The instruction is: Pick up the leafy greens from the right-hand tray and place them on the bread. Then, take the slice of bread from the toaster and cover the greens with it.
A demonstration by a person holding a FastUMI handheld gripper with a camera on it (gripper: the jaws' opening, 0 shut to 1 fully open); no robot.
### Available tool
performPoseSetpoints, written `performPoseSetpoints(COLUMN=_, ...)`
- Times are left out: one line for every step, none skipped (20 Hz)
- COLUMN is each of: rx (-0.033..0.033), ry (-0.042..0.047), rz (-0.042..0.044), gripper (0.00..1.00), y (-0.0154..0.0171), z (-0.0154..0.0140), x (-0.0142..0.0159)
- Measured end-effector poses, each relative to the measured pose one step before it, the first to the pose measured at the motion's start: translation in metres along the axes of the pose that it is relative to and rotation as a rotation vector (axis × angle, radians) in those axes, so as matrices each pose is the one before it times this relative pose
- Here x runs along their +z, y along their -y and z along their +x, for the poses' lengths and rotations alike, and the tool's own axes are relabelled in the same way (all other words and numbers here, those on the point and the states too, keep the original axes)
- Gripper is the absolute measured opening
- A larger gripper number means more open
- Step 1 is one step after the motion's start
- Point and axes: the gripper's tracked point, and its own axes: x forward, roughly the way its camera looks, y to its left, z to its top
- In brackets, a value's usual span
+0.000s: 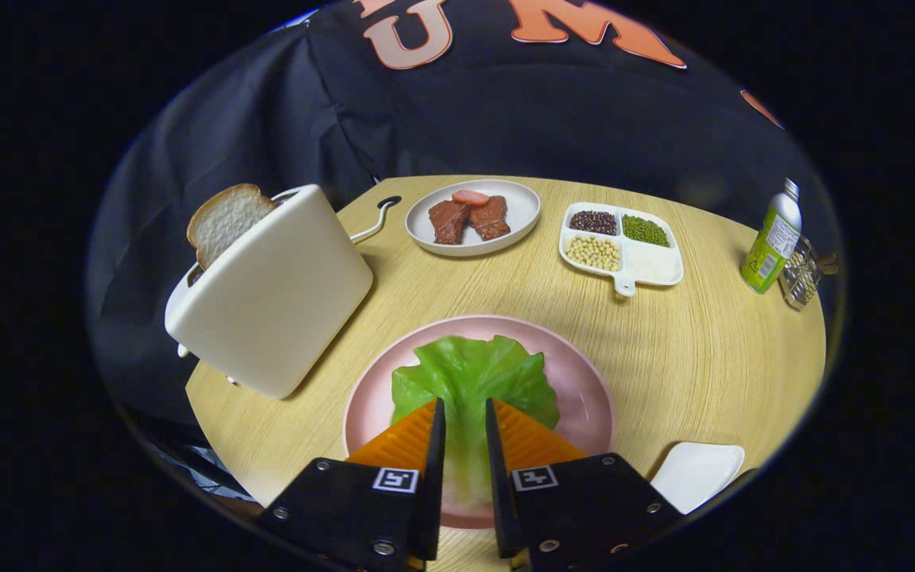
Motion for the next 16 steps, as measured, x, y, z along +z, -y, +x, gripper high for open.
performPoseSetpoints(rx=-0.00262, ry=0.01052, rz=0.00521, gripper=0.34, y=-0.00026, z=-0.00348, x=0.00536)
performPoseSetpoints(rx=-0.00241, ry=0.00663, rz=0.00283, gripper=0.4, y=-0.00211, z=-0.00389, x=0.00438)
performPoseSetpoints(rx=-0.00177, ry=0.00548, rz=0.00382, gripper=0.46, y=-0.002, z=-0.00368, x=0.00488)
performPoseSetpoints(rx=0.00311, ry=0.00857, rz=0.00529, gripper=0.5, y=-0.00455, z=-0.004, x=0.0067)
performPoseSetpoints(rx=0.00601, ry=0.00905, rz=0.00509, gripper=0.54, y=-0.00561, z=-0.00419, x=0.00702)
performPoseSetpoints(rx=0.00923, ry=0.00992, rz=0.00501, gripper=0.58, y=-0.00731, z=-0.0046, x=0.00744)
performPoseSetpoints(rx=0.01192, ry=0.00998, rz=0.00671, gripper=0.62, y=-0.00819, z=-0.0042, x=0.00855)
performPoseSetpoints(rx=0.0154, ry=0.00831, rz=0.00377, gripper=0.66, y=-0.01109, z=-0.00397, x=0.0088)
performPoseSetpoints(rx=0.01367, ry=0.00721, rz=0.00381, gripper=0.69, y=-0.01001, z=-0.00447, x=0.00967)
performPoseSetpoints(rx=0.01311, ry=0.00551, rz=0.00248, gripper=0.73, y=-0.01105, z=-0.00312, x=0.00841)
performPoseSetpoints(rx=0.01049, ry=0.00252, rz=0.00418, gripper=0.76, y=-0.01004, z=-0.00157, x=0.00833)
performPoseSetpoints(rx=0.01075, ry=0.00311, rz=0.00201, gripper=0.78, y=-0.01058, z=-0.00232, x=0.00814)
performPoseSetpoints(rx=0.00573, ry=0.00059, rz=-0.00335, gripper=0.81, y=-0.00885, z=-0.00129, x=0.00695)
performPoseSetpoints(rx=0.0007, ry=0.00168, rz=-0.00889, gripper=0.82, y=-0.00858, z=-0.0004, x=0.00715)
performPoseSetpoints(rx=-0.00179, ry=-0.00143, rz=-0.01147, gripper=0.84, y=-0.00758, z=-0.00027, x=0.00657)
performPoseSetpoints(rx=-0.00001, ry=0.00003, rz=-0.00755, gripper=0.85, y=-0.00947, z=0.00097, x=0.00669)
